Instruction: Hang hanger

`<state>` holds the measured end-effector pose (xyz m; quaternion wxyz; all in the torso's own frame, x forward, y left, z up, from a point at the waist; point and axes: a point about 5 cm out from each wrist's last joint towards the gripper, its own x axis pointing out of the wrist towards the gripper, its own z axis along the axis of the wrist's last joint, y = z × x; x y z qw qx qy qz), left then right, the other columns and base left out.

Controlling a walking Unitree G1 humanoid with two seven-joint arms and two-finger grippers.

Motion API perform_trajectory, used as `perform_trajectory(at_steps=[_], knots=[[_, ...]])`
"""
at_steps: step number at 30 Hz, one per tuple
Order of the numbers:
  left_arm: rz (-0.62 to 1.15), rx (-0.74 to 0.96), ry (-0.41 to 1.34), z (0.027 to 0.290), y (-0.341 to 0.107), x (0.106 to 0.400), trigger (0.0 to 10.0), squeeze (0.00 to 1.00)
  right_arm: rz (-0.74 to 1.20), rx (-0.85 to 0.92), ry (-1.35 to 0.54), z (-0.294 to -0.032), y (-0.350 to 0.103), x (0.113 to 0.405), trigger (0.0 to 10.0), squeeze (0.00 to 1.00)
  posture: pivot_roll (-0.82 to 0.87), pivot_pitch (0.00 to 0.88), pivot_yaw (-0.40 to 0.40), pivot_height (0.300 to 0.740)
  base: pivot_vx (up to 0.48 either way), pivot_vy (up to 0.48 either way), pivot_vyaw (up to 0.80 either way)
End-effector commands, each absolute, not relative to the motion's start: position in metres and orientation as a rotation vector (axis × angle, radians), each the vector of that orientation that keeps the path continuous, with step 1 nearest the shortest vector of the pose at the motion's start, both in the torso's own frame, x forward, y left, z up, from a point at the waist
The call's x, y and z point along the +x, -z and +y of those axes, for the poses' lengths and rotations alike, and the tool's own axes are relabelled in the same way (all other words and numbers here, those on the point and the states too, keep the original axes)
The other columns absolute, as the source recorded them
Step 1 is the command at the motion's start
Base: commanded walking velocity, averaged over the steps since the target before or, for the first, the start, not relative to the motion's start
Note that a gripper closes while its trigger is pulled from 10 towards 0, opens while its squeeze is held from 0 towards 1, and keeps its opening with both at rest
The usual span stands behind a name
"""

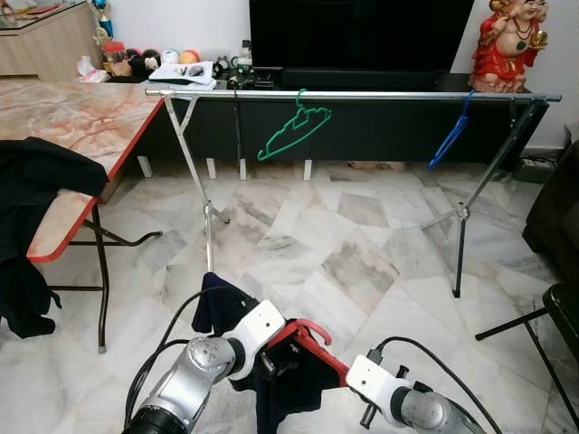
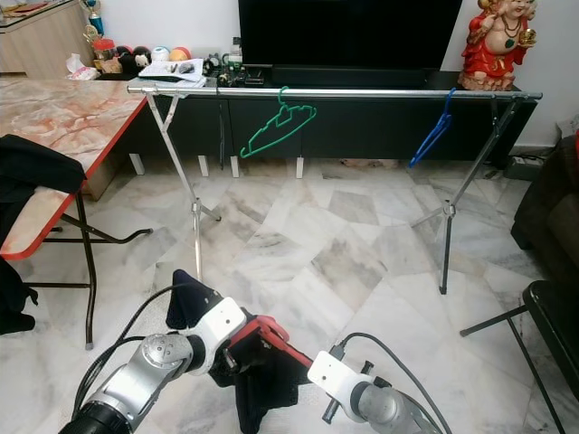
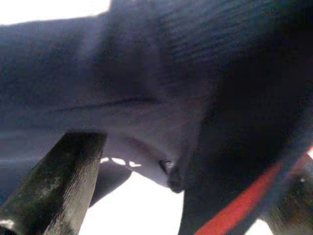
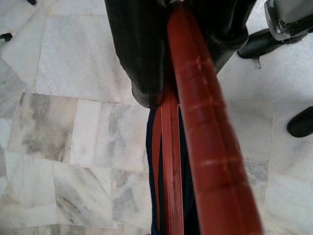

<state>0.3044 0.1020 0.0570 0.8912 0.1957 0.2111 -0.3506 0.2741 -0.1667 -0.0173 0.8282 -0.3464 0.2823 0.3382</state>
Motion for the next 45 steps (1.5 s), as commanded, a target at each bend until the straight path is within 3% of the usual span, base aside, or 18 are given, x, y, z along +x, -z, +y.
perform_trajectory(at_steps=[1,4,5,6,7,8,9,45], knots=[[0.438,0.386,0.682,0.104,-0.058,0.309,10.0,0.00,0.544,-0.718,-0.725,-0.159,0.010,0.281,0.0,0.00,0.09,0.057,-0.049,0.740,0.000,0.000,0.00],[0.432,0.365,0.610,0.107,-0.058,0.314,10.0,0.00,0.531,-0.714,-0.730,-0.157,0.008,0.283,0.0,0.00,0.09,0.058,-0.048,0.740,0.000,0.000,0.00],[0.429,0.361,0.602,0.108,-0.058,0.314,8.9,0.00,0.530,-0.715,-0.729,-0.157,0.008,0.283,0.0,0.00,0.09,0.058,-0.048,0.740,0.000,0.000,0.00],[0.426,0.355,0.588,0.109,-0.059,0.315,8.9,0.00,0.530,-0.715,-0.729,-0.158,0.008,0.283,0.0,0.00,0.09,0.058,-0.048,0.740,0.000,0.000,0.00],[0.425,0.352,0.563,0.111,-0.059,0.317,4.6,0.00,0.530,-0.715,-0.729,-0.158,0.008,0.283,0.0,0.00,0.09,0.055,-0.046,0.740,0.000,0.000,0.00],[0.429,0.349,0.551,0.112,-0.058,0.318,3.8,0.00,0.529,-0.715,-0.729,-0.158,0.007,0.283,0.0,0.00,0.09,0.055,-0.046,0.740,0.000,0.000,0.00],[0.431,0.344,0.541,0.113,-0.057,0.318,0.0,0.00,0.529,-0.715,-0.729,-0.158,0.007,0.283,0.0,0.00,0.09,0.055,-0.046,0.740,0.000,0.000,0.00],[0.415,0.324,0.539,0.112,-0.055,0.320,0.0,0.00,0.543,-0.725,-0.725,-0.160,0.009,0.282,0.0,0.00,0.09,0.057,-0.048,0.740,0.000,0.000,0.00]])
